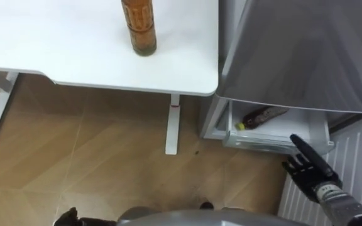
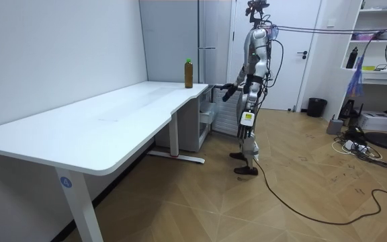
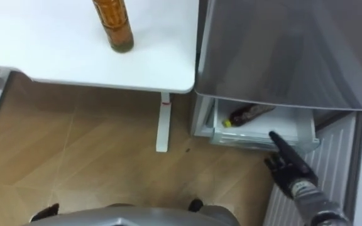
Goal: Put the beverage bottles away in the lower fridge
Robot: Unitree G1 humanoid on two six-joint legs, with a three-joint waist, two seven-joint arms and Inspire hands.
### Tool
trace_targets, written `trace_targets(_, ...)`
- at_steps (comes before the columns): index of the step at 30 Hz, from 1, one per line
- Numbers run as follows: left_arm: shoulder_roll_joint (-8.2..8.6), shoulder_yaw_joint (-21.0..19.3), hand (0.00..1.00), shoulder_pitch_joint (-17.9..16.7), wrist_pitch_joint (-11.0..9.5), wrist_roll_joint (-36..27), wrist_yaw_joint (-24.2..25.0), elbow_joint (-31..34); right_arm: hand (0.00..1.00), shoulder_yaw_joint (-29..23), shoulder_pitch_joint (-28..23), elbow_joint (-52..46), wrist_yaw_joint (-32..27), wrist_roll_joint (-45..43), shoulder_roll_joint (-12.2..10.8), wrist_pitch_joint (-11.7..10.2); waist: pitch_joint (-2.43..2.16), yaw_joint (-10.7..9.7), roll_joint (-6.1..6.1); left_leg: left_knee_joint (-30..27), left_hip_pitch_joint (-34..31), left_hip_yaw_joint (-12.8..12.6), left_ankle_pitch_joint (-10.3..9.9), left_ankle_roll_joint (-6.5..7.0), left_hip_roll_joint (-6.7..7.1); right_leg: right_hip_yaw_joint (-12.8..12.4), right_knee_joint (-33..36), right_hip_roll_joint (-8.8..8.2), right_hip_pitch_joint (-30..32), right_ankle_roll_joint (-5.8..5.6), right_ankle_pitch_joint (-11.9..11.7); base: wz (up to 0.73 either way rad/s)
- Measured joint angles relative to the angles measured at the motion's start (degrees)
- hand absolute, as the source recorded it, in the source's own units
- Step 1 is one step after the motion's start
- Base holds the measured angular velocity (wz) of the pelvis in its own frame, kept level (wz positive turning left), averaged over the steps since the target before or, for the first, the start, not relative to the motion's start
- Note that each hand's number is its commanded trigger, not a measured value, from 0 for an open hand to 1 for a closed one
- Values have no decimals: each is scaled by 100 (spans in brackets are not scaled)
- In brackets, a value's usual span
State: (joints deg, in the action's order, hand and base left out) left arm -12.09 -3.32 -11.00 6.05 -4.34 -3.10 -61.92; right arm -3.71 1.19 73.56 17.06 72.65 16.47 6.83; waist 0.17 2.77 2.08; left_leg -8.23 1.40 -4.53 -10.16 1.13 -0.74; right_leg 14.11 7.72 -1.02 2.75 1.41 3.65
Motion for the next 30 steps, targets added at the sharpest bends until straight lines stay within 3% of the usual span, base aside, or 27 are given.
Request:
trace_targets(6, 147, -116, 0, -59, -30, 16, -194, 2, 0, 109, -516, 259, -108, -825, -365, 11, 16, -107, -35, 56, 266, 1, -113, -15, -37, -100, 13, 50, -236, -26, 130, -2)
trace_targets(9, 223, -335, 0, -101, -153, 222, -327, -24, 0, 4, -786, 276, -201, -1682, -504, -1, 14, -128, -17, 56, 319, 2, -133, -21, -45, -103, 16, 60, -267, -31, 167, -3)
trace_targets(12, 227, -340, 0, -101, -133, 282, -460, -116, 0, 110, -815, 456, -281, -2685, -585, 20, 16, -159, 18, 56, 325, 3, -156, -23, -52, -102, 8, 70, -276, -35, 189, 0)
trace_targets(13, 231, -314, 0, -97, -92, 275, -472, -117, 0, 270, -804, 454, -369, -2976, -585, 23, 0, -145, 49, 55, 325, -2, -163, -21, -53, -112, 9, 72, -268, -35, 189, -4)
trace_targets(17, 245, -306, 0, -63, 33, 284, -471, -114, 0, 362, -640, 473, -661, -3809, -580, 23, 8, -128, 89, 51, 370, -2, -173, -14, -52, -113, 2, 72, -316, -37, 188, 0)
trace_targets(26, 248, -302, 0, -84, 504, 837, -439, -283, 0, 359, -595, 431, -1042, -4335, -578, 34, 11, -112, 17, 33, 452, 9, -266, -16, -72, -135, -8, 101, -437, -55, 210, 0)
trace_targets(30, 271, -213, 0, -92, 599, 955, -350, -293, 0, 425, -550, 407, -1087, -4473, -572, 32, 24, -96, -19, 35, 541, 11, -289, -15, -76, -149, -3, 107, -522, -63, 232, 0)
